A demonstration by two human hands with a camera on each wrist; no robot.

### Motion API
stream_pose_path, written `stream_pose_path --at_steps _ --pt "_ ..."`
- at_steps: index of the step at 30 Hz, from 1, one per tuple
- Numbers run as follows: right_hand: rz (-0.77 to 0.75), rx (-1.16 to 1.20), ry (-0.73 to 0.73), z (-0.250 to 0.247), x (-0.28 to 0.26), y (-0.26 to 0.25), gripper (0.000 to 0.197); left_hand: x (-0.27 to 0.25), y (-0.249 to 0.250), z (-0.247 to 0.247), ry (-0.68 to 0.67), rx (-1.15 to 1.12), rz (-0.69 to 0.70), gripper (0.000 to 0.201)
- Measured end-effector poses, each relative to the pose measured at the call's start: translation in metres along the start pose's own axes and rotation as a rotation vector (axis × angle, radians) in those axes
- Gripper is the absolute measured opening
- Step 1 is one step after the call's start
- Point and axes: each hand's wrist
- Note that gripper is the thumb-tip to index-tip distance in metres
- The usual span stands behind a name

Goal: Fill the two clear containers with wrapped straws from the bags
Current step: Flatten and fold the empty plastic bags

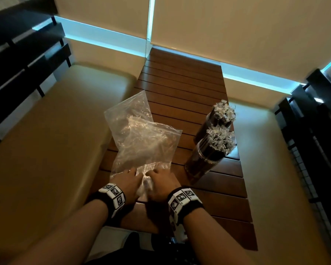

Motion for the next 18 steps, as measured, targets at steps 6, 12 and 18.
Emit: stream_pose_path --at_steps 6,12,18 --pt "0.013 -0.100 -0.148 0.034 -0.004 -0.005 0.085 0.007 0.004 0.000 0.002 0.106 0.125 0.037" --pt "0.082 -0.013 0.089 0.046 -0.013 -0.013 0.037 0.016 0.014 -0.001 -0.009 0.122 0.158 0.027" --pt "0.094 -0.011 0.091 0.042 -0.011 -0.012 0.027 0.017 0.008 -0.011 -0.107 -0.026 0.073 0.029"
Point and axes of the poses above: each hand's wrist, its own x-axis towards the middle knuckle, its own z-axis out of the palm, y = z × x, and after that the axes turned 2 degrees about -y, right-handed
